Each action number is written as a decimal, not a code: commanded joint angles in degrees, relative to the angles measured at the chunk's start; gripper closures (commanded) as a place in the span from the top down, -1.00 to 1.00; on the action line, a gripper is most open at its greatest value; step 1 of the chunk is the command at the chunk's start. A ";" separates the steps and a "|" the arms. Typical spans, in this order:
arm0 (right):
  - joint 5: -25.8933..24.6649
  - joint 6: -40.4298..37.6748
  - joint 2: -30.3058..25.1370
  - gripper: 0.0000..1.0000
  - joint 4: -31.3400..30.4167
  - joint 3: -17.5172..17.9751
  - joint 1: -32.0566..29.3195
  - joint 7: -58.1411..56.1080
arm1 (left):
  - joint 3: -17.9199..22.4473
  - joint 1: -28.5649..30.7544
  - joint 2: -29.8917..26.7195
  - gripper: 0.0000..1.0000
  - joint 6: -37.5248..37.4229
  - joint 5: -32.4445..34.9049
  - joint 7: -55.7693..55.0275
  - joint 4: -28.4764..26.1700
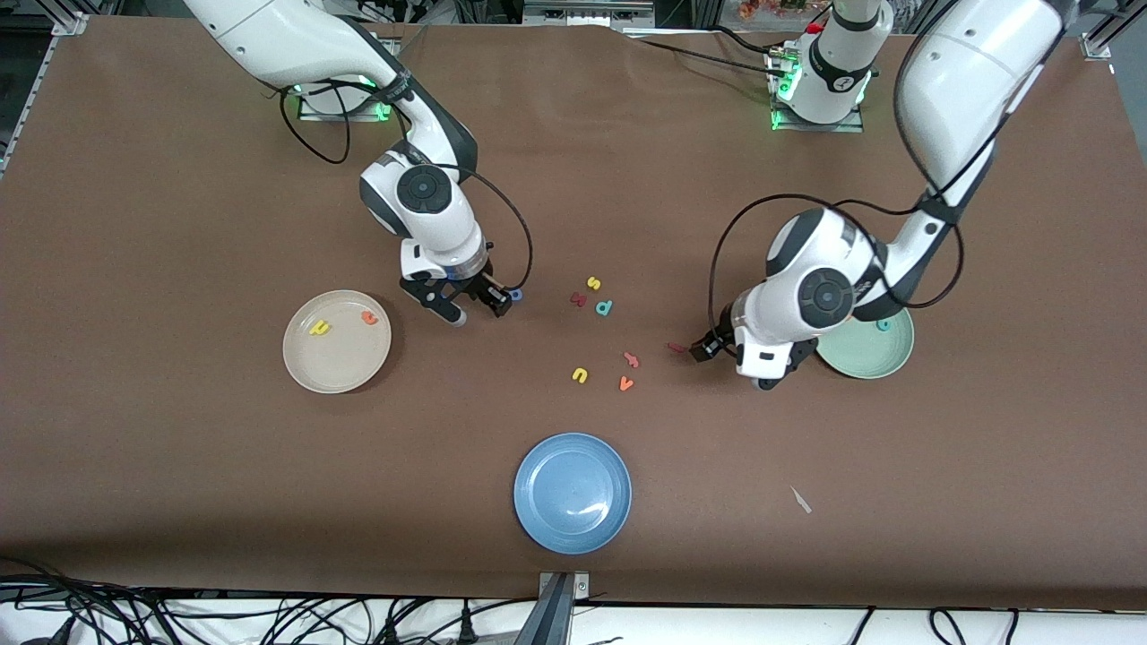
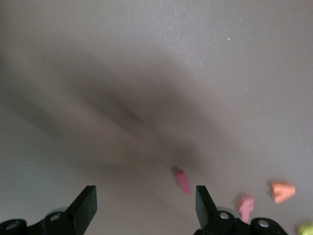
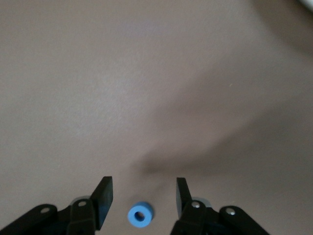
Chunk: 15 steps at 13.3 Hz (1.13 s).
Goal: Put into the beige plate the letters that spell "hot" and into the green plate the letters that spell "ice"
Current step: 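Grasp the pink letter with the left gripper while the right gripper grasps the blue letter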
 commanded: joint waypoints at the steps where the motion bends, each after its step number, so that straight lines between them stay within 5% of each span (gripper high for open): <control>1: -1.44 0.12 2.73 0.21 2.96 -0.18 2.35 4.91 | 6.95 -8.25 1.89 0.80 3.21 1.47 -8.41 2.49; 5: -1.53 0.91 3.70 0.21 2.96 -0.18 3.50 6.42 | 8.29 -11.61 5.06 0.79 3.21 1.47 -11.94 6.00; 12: -2.15 3.28 5.28 0.17 2.35 -0.35 3.67 6.42 | 8.73 -11.79 5.94 -0.10 3.13 3.23 -12.03 5.92; 15: -2.50 3.55 5.63 0.01 2.35 -0.44 3.59 6.42 | 8.65 -11.97 5.85 -0.10 2.95 2.88 -12.20 6.01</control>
